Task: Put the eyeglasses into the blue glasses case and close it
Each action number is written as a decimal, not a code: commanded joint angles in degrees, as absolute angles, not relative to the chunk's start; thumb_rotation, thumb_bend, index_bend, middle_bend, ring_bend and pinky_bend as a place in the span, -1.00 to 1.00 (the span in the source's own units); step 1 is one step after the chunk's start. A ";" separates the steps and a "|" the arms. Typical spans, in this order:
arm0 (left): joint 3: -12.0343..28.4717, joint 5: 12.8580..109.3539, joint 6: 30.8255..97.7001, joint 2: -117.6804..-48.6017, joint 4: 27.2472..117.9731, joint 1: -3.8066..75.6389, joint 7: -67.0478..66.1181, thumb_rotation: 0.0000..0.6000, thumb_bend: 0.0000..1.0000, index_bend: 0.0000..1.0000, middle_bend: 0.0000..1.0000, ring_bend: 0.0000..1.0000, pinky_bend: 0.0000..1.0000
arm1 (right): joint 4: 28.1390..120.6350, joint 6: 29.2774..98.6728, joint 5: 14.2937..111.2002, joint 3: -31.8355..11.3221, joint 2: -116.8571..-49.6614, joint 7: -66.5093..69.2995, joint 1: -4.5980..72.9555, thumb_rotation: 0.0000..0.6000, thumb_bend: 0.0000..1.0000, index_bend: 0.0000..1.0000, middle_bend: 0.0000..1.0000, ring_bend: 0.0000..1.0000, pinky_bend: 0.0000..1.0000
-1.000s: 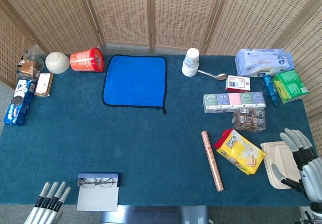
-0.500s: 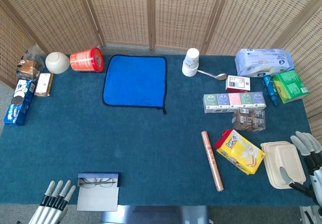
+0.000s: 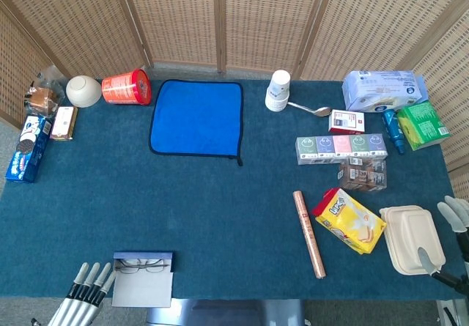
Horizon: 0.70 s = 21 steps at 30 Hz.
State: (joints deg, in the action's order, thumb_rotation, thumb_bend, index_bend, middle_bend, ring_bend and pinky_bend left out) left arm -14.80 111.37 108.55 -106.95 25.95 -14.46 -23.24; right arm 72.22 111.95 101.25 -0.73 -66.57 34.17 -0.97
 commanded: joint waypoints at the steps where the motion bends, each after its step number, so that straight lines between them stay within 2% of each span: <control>1: -15.10 111.55 108.32 -107.35 25.52 -14.05 -23.22 0.37 -0.45 -1.00 -1.00 -1.00 -1.00 | 72.05 112.40 100.98 -0.79 -66.41 34.50 -1.32 1.00 -0.27 -1.00 -0.92 -1.00 -0.79; 21: -17.38 113.72 110.57 -109.46 23.65 -11.77 -22.09 0.40 -0.45 -1.00 -1.00 -1.00 -1.00 | 68.70 114.60 99.10 -0.96 -66.80 37.94 -3.87 1.00 -0.26 -1.00 -0.92 -1.00 -0.79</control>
